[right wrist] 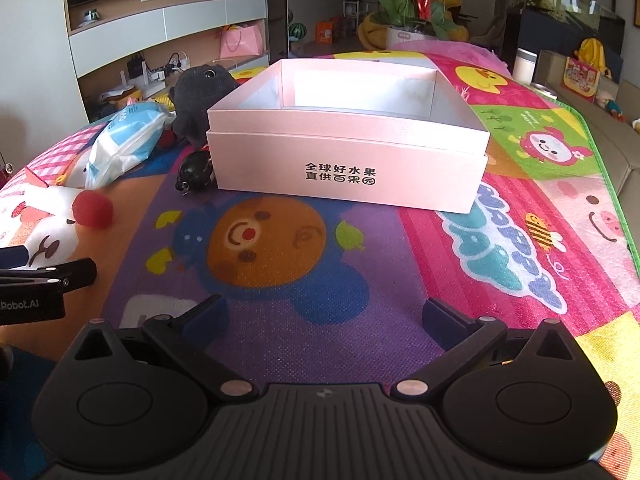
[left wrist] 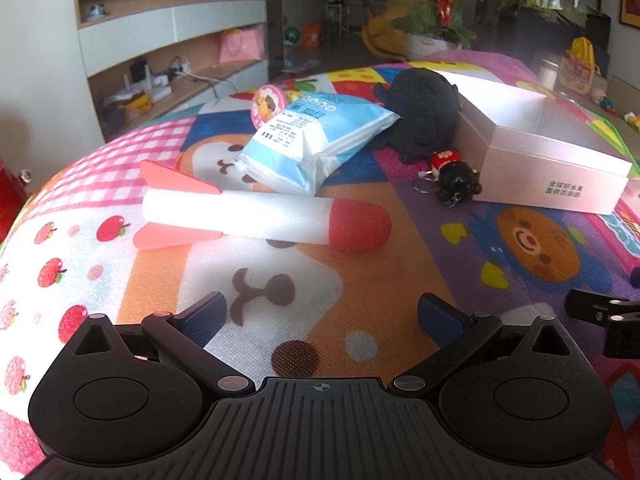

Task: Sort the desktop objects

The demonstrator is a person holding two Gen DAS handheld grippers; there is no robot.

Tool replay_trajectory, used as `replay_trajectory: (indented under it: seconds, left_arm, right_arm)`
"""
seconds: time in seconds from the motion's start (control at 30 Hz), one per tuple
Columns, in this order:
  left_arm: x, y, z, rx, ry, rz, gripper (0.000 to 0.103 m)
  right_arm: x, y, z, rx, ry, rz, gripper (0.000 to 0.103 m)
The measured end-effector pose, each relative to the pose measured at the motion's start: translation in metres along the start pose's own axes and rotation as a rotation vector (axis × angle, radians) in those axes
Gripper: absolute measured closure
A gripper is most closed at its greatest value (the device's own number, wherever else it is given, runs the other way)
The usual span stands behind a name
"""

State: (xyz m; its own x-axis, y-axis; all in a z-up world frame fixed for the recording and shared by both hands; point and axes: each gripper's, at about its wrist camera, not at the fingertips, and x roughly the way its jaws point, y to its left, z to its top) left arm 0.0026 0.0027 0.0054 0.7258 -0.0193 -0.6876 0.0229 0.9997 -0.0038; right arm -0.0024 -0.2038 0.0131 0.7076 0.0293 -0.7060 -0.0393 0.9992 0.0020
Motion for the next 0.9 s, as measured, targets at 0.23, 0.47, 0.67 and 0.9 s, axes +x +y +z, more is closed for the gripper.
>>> replay_trajectory:
  seconds: [0.23, 0.47, 0.67, 0.9]
  left_arm:
    - [-0.012, 0.030, 0.014, -0.042, -0.053, 0.056, 0.000]
    - [-0.006, 0.065, 0.027, -0.110, -0.035, 0.154, 0.000]
    - [-0.016, 0.104, 0.024, -0.201, -0.043, 0.218, 0.000]
    - [-0.025, 0.124, 0.012, -0.229, -0.026, 0.242, 0.000]
  right_arm:
    - [0.000, -0.001, 0.001, -0.008, 0.003, 0.009, 0.000]
    - [-0.008, 0.030, 0.014, -0.147, -0.086, 0.138, 0.000]
    - [-0.010, 0.093, 0.044, -0.366, -0.202, 0.273, 0.021]
    - [0.025, 0.156, 0.108, -0.346, -0.261, 0.304, 0.015]
